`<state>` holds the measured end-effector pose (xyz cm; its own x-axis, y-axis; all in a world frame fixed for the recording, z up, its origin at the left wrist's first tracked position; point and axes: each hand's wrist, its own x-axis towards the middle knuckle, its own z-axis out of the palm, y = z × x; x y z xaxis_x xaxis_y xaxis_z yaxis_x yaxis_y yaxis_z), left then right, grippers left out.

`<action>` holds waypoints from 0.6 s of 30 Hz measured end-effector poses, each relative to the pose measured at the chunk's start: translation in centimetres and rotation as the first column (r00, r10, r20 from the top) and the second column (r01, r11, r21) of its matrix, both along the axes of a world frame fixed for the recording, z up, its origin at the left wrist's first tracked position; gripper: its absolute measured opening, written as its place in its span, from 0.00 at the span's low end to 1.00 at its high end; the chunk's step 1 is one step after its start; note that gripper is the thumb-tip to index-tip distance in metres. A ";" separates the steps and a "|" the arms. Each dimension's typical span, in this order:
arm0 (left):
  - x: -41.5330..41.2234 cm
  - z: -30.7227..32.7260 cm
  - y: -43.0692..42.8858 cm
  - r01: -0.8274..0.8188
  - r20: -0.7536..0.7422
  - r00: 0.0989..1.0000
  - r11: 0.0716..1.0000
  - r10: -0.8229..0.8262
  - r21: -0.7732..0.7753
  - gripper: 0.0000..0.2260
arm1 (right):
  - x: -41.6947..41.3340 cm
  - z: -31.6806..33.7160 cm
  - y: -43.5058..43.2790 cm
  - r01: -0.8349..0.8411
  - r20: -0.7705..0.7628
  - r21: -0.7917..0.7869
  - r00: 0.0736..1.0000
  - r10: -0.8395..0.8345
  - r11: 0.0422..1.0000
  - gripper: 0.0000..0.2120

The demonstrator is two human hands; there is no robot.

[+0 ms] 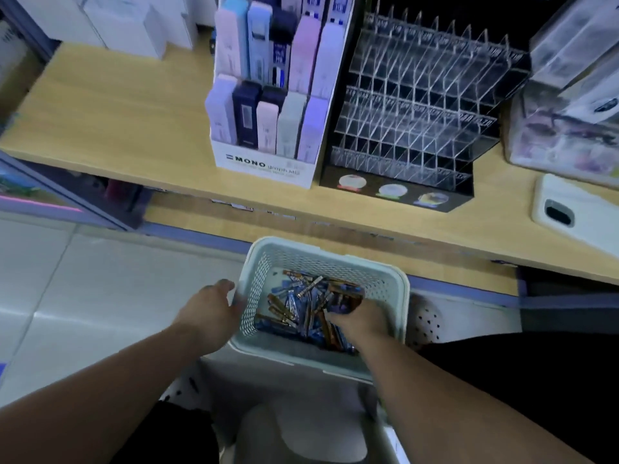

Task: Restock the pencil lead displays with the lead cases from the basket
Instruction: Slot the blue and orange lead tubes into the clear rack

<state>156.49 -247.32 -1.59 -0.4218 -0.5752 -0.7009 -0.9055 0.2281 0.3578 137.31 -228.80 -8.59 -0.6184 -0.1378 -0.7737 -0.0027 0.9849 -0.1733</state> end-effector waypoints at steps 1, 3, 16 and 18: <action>0.1 -0.2 0.2 0.009 -0.005 1.000 1.000 -0.009 0.007 0.15 | 0.4 -2.4 0.5 0.036 -0.013 0.008 0.999 -0.036 0.999 0.44; 0.6 -0.8 -0.1 -0.011 -0.024 1.000 0.999 0.012 0.032 0.05 | 1.5 -4.2 0.6 0.123 -0.044 -0.012 0.991 -0.124 0.992 0.54; 2.1 -2.3 0.2 -0.230 -0.057 0.966 0.936 0.254 0.267 0.13 | 2.7 -5.4 -1.2 0.054 -0.074 0.131 0.996 -0.044 0.990 0.55; 1.8 -2.3 0.2 -0.258 -0.067 0.956 0.929 0.285 0.264 0.13 | 2.3 -5.4 -1.6 0.030 -0.089 0.159 0.996 -0.016 0.987 0.57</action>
<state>158.32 -247.16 -3.84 -0.3510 -0.4895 -0.7982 -0.8758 -0.1301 0.4649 139.60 -230.43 -13.95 -0.6858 -0.0014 -0.7278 0.0125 0.9998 -0.0138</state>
